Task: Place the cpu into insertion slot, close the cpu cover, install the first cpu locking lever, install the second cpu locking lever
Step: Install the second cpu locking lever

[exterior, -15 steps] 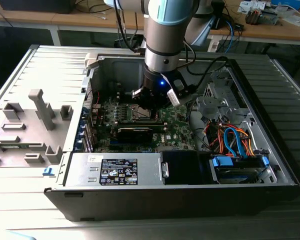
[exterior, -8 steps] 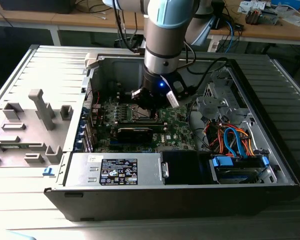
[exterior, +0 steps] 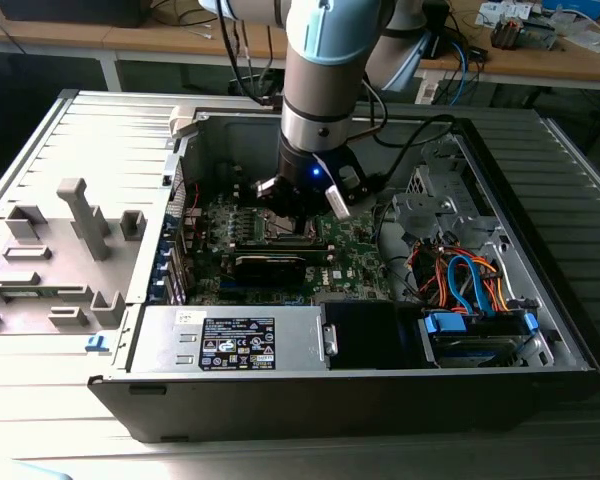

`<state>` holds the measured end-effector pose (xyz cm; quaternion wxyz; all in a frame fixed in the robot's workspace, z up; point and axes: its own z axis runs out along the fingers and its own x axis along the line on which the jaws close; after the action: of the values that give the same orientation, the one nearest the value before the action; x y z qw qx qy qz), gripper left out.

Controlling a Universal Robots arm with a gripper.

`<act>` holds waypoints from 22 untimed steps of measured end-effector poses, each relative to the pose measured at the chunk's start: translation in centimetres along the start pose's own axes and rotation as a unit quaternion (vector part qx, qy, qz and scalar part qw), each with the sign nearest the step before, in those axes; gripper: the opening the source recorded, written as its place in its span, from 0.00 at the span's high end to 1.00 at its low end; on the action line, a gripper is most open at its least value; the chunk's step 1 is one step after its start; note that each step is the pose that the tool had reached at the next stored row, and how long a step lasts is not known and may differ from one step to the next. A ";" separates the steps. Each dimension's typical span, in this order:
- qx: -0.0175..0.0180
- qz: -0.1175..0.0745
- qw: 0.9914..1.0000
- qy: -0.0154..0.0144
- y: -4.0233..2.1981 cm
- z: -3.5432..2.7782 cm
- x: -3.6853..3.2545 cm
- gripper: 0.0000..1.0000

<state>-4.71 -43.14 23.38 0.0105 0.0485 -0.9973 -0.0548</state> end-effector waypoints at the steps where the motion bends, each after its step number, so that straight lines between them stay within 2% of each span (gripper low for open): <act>1: -0.001 0.000 1.000 0.000 -0.10 0.12 0.24 0.89; 4: -0.003 0.000 1.000 0.000 -0.38 0.30 0.89 0.89; 9: -0.013 0.000 1.000 -0.001 -0.85 0.36 1.79 0.89; 10: -0.018 0.000 1.000 -0.002 -0.94 0.40 2.07 0.89; 11: -0.019 0.000 1.000 -0.002 -0.98 0.46 2.29 0.89; 13: -0.020 -0.001 1.000 -0.002 -1.03 0.60 2.64 0.89; 18: -0.021 -0.001 1.000 -0.002 -1.17 0.97 3.24 0.89; 22: -0.023 -0.001 1.000 -0.002 -1.14 1.36 4.04 0.89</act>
<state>-8.65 -44.51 21.97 0.0094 0.0490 -0.9957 -0.0774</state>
